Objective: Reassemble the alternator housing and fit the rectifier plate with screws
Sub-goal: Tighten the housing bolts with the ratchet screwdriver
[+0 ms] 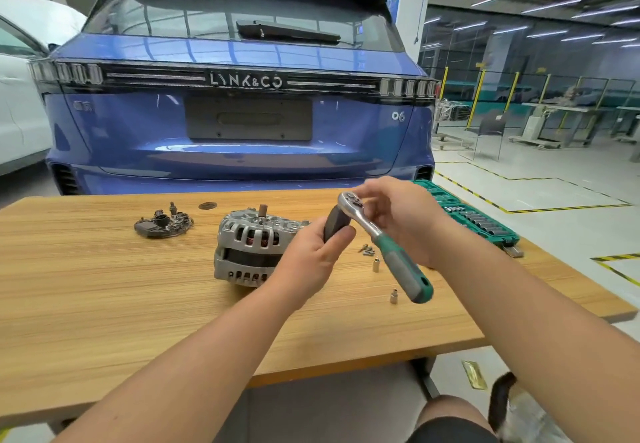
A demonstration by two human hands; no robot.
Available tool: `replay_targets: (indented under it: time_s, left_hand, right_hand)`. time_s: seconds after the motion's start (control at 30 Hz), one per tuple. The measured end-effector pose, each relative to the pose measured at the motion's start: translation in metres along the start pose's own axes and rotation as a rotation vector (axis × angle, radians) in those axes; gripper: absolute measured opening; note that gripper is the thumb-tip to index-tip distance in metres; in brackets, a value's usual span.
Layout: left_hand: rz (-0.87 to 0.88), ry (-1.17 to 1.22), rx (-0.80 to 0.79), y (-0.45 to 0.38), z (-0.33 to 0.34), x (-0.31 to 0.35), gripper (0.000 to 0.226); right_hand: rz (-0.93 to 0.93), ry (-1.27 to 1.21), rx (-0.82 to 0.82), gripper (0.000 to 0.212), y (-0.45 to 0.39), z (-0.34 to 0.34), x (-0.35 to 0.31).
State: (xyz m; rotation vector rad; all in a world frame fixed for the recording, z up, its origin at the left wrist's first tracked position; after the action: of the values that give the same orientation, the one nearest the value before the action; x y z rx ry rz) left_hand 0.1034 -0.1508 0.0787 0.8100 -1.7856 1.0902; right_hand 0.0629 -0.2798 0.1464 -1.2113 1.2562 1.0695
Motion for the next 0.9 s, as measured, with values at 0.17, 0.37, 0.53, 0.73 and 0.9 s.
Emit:
replay_targets:
  time_s: [0.17,0.37,0.53,0.73,0.9]
  left_hand:
    - [0.032,-0.176,0.04,0.0,-0.002,-0.003,0.033]
    - [0.018,-0.228,0.034,-0.004,0.004,-0.006,0.026]
    - [0.024,-0.25,0.011,-0.007,0.012,-0.007,0.018]
    - [-0.078,-0.171,0.083,-0.008,0.017,-0.027,0.029]
    - [-0.131,-0.071,0.099,-0.014,0.032,-0.024,0.027]
  right_hand:
    - [0.202,0.036,-0.139,0.029,0.006,-0.001,0.002]
    - [0.291,-0.116,-0.171,0.026,0.003,-0.008,0.008]
    - [0.33,-0.13,-0.15,0.023,0.002,-0.014,0.013]
    - [0.117,-0.092,0.087,0.018,-0.015,-0.063,-0.003]
    - [0.214,0.375,0.288,0.038,-0.033,-0.097,0.051]
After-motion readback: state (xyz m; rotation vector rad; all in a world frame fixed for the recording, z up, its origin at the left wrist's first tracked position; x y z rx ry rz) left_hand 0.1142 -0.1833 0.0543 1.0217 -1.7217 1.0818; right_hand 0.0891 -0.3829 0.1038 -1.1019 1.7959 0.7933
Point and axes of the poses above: each hand's wrist, its own y-axis away from the middle knuckle, its own z-axis out of the palm, x = y × z, the point moved 6 cm from there along -y, towards the middle knuckle, and after that the axes turned 1 degree about x, right-handed, at the moved point
